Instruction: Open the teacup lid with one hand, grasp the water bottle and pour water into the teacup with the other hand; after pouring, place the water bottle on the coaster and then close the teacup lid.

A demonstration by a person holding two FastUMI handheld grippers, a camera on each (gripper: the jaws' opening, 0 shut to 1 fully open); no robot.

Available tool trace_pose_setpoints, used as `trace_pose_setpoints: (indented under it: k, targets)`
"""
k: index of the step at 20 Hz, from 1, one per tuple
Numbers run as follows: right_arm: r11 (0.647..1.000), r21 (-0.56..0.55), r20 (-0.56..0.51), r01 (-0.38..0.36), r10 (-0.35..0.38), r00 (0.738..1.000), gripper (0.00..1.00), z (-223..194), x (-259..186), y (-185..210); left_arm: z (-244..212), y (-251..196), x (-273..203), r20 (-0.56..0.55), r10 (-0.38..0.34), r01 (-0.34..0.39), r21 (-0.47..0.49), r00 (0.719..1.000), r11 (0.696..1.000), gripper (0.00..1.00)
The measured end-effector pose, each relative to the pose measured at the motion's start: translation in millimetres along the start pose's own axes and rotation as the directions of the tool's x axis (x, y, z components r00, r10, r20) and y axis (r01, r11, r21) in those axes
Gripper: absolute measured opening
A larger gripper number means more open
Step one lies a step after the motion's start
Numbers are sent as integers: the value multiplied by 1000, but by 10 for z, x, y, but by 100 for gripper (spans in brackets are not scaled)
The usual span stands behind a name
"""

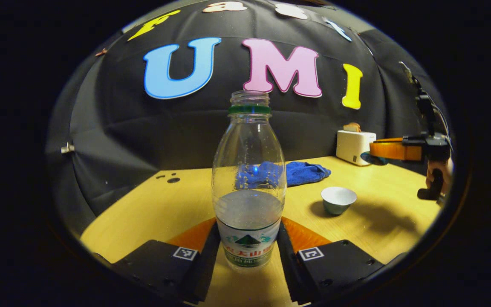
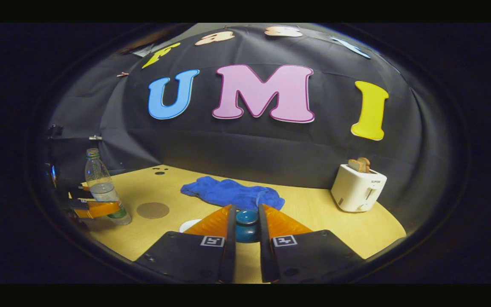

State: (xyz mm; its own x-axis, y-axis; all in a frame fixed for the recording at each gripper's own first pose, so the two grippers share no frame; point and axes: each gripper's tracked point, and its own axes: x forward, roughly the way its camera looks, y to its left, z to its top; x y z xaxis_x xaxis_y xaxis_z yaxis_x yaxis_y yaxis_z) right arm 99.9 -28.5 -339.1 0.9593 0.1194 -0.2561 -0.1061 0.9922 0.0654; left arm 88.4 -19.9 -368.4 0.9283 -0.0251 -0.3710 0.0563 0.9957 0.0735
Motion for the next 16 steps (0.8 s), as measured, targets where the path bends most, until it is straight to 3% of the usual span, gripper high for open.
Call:
trace_pose_setpoints:
  k: [3, 5, 7, 8, 9, 12, 14, 16]
  targets:
    - [1000, -19, 11, 25, -24, 1000, 26, 17, -54, -193, 93, -2, 106, -54, 0, 14, 260, 999, 965, 64]
    - [999, -27, 12, 36, -36, 999, 31, 13, -106, -303, 121, -30, 180, -101, -12, 53, 404, 995, 913, 68]
    - [998, -38, 15, 49, -48, 999, 31, 15, -167, -421, 161, -57, 249, -138, -9, 85, 551, 990, 830, 64]
    - [997, -43, 18, 60, -59, 998, 26, 17, -204, -513, 190, -119, 302, -157, -10, 108, 628, 987, 771, 68]
    - [997, -43, 19, 67, -66, 998, 31, 11, -225, -568, 192, -154, 326, -168, -13, 124, 671, 986, 731, 68]
    - [996, -27, 34, 89, -89, 995, 31, 26, -310, -726, 163, -332, 453, -218, -13, 179, 768, 976, 615, 68]
    - [995, -19, 45, 101, -100, 994, 26, 22, -364, -820, 142, -397, 542, -254, 11, 207, 816, 967, 540, 68]
    - [994, -25, 52, 105, -104, 993, 31, 3, -406, -894, 100, -398, 599, -297, 44, 238, 837, 954, 493, 68]
